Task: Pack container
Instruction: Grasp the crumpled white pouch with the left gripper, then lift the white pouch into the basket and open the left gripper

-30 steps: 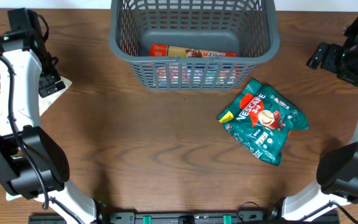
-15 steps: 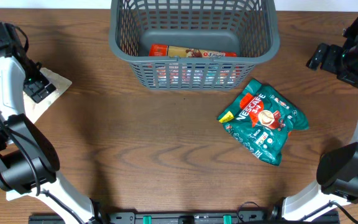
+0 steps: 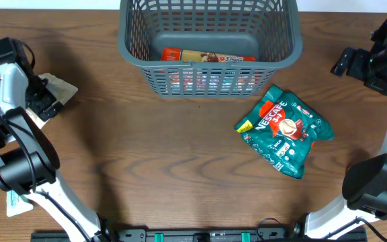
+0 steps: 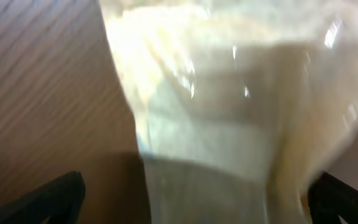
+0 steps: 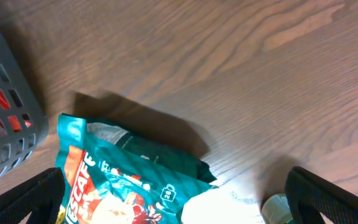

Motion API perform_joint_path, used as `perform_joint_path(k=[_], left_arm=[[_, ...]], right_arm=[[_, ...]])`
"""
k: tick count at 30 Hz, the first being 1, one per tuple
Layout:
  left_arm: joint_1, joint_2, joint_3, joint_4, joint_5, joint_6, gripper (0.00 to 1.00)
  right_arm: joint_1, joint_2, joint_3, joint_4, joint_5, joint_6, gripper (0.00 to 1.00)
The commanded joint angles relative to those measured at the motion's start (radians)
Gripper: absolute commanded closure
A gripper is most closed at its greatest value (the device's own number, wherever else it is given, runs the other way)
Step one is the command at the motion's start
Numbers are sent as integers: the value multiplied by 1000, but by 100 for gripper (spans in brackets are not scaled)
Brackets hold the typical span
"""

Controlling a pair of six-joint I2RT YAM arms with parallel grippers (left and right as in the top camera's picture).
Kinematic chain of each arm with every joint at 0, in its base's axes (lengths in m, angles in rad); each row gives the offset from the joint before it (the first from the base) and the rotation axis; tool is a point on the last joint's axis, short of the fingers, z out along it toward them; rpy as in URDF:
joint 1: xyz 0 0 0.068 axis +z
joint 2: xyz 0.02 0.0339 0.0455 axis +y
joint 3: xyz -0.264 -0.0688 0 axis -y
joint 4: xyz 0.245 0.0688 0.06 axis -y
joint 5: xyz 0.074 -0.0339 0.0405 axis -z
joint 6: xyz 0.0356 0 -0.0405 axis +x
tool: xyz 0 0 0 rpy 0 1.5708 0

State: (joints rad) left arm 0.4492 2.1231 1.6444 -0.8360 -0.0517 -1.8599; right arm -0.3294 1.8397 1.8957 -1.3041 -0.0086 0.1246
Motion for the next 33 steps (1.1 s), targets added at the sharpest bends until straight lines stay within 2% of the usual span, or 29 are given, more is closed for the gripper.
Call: perform_joint_path(k=[1,7,12,18,20,24,29,33], left_arm=[[45,38,-5,21,-12,57,1],[79,65,-5,27,-13,75,0],[75,83,-5,34,-16,79,9],[68,83,-5,38,-15,80,37],[66,83,-5,39,-13,91,60],[66,83,-5,62,36,166,89],[66,73,9,122,140,348,94],[47,32,67,132,169,574,94]], right_arm=[[0,-5,-2,-5,-7,10,1],[4,-5,-2,-6,-7,21,1],[7,-5,-2,-5,-7,21,1],[15,-5,-2,-1,-7,35,1],[17,-5,-2,0,-7,35,1],[17,-5,-2,3,-6,35,1],[17,-5,-2,4,-6,26,1],[17,-5,-2,6,1,8,1]])
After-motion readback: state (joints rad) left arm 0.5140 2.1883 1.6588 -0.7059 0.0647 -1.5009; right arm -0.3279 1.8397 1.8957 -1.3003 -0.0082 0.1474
